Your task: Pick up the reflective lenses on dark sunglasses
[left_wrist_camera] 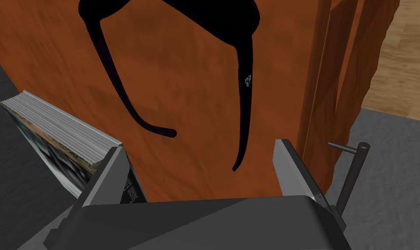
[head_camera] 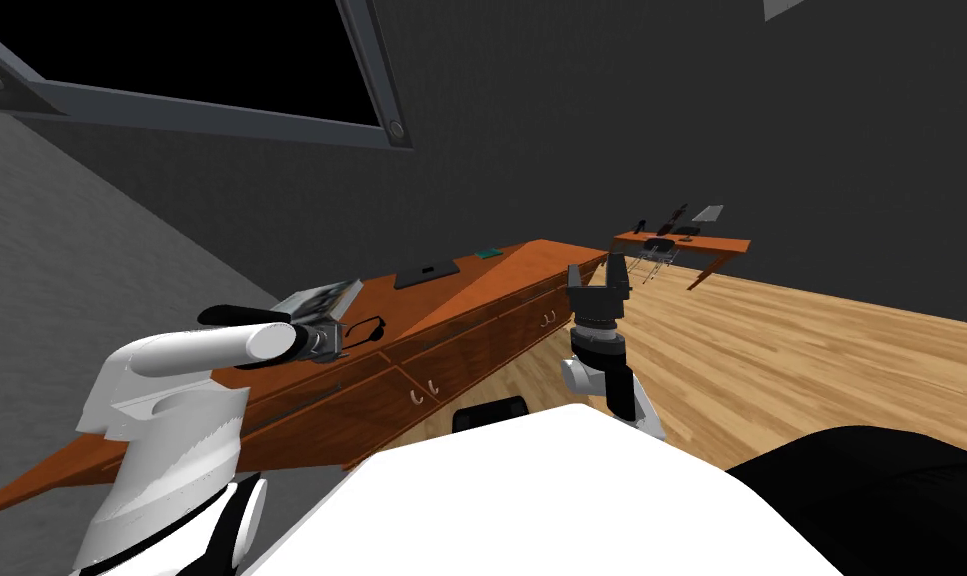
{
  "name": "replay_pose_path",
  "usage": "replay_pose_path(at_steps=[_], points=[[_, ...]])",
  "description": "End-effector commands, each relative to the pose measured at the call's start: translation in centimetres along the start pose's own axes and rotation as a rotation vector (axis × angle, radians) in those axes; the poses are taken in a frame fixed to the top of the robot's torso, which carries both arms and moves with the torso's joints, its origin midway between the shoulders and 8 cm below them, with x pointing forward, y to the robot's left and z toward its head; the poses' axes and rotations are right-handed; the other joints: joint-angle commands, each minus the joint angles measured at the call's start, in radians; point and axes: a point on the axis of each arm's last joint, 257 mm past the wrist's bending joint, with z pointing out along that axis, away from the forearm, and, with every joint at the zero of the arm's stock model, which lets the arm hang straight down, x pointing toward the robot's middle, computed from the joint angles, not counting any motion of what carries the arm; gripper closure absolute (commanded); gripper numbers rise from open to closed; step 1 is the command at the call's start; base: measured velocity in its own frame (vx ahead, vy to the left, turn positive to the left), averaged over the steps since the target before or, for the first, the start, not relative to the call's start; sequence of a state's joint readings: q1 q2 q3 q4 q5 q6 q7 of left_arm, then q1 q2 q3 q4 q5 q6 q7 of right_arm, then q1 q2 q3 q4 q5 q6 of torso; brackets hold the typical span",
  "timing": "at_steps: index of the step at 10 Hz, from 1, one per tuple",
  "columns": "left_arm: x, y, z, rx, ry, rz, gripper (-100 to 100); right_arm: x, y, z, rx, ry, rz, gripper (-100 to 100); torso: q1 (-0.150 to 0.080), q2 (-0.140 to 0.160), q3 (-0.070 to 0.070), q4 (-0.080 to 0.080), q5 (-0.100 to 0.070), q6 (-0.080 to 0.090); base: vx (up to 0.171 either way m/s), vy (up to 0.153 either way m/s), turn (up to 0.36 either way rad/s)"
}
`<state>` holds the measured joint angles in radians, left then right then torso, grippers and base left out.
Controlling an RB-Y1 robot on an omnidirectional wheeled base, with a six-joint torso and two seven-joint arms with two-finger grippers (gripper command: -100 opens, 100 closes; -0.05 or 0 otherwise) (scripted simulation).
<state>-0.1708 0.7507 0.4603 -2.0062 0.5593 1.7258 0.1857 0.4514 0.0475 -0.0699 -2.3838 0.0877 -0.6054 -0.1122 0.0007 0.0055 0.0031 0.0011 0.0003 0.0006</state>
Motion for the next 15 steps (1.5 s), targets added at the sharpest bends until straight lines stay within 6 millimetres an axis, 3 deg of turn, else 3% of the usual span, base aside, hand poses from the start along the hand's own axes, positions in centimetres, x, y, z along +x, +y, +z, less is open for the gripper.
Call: replay_pose_path(at_steps=[1,2,3,5,6,8,9,10,11,13,14,15], points=[[-0.8,-0.4,0.8,-0.004,-0.012,-0.020,-100,0.0,0.0,0.0,0.000,0.000,0.000,0,0.000,0.000,0.000,0.000,0.000,0.000,-0.101,0.008,-0.177],[-1.2,0.1,1.3,-0.026,-0.014,-0.033,-100,0.0,0.0,0.0,0.000,0.000,0.000,0,0.001,0.000,0.000,0.000,0.000,-0.001,-0.044,0.012,0.006],[-2.0,-1.6,1.3,0.010,-0.037,-0.045,-100,0.0,0.0,0.0,0.000,0.000,0.000,0,0.001,-0.002,-0.001,0.000,0.000,-0.002,-0.087,0.002,-0.302],[-2.7,-0.6,2.3,-0.030,-0.041,-0.068,-100,0.0,0.0,0.0,0.000,0.000,0.000,0,0.001,0.000,0.000,0.000,0.000,-0.002,-0.090,0.008,-0.067],[-3.7,-2.2,2.4,0.001,-0.064,-0.082,-100,0.0,0.0,0.0,0.000,0.000,0.000,0,0.001,-0.001,0.000,0.000,0.000,-0.002,-0.105,-0.004,-0.317],[-4.3,-1.2,3.3,-0.034,-0.068,-0.102,-100,0.0,0.0,0.0,0.000,0.000,0.000,0,0.001,0.000,0.000,0.000,0.000,-0.002,-0.081,0.001,-0.059],[-5.4,-2.6,3.4,-0.008,-0.093,-0.118,-100,0.0,0.0,0.0,0.000,0.000,0.000,0,0.001,-0.002,-0.001,0.000,0.000,-0.002,-0.131,0.004,-0.195],[-5.9,-1.8,4.1,-0.038,-0.096,-0.134,-100,0.0,0.0,0.0,0.000,0.000,0.000,0,0.001,0.001,0.001,0.000,0.000,-0.001,-0.124,-0.001,-0.211],[-6.8,-3.5,3.9,-0.001,-0.120,-0.142,-100,0.0,0.0,0.0,0.000,0.000,0.000,0,0.001,0.001,0.001,0.001,0.000,-0.001,-0.145,-0.007,-0.308],[-7.5,-2.2,5.0,-0.044,-0.125,-0.166,-100,0.0,0.0,0.0,0.000,0.000,0.000,0,0.000,0.001,0.001,0.001,0.000,-0.002,-0.078,-0.010,-0.078],[-8.6,-3.7,4.9,-0.013,-0.149,-0.176,-100,0.0,0.0,0.0,0.000,0.000,0.000,0,0.001,-0.002,-0.001,0.000,0.000,-0.002,-0.093,-0.018,-0.295],[-8.9,-3.0,5.3,-0.034,-0.152,-0.187,-100,0.0,0.0,0.0,0.000,0.000,0.000,0,0.000,-0.001,0.000,0.000,0.000,0.000,-0.102,-0.006,-0.176]])
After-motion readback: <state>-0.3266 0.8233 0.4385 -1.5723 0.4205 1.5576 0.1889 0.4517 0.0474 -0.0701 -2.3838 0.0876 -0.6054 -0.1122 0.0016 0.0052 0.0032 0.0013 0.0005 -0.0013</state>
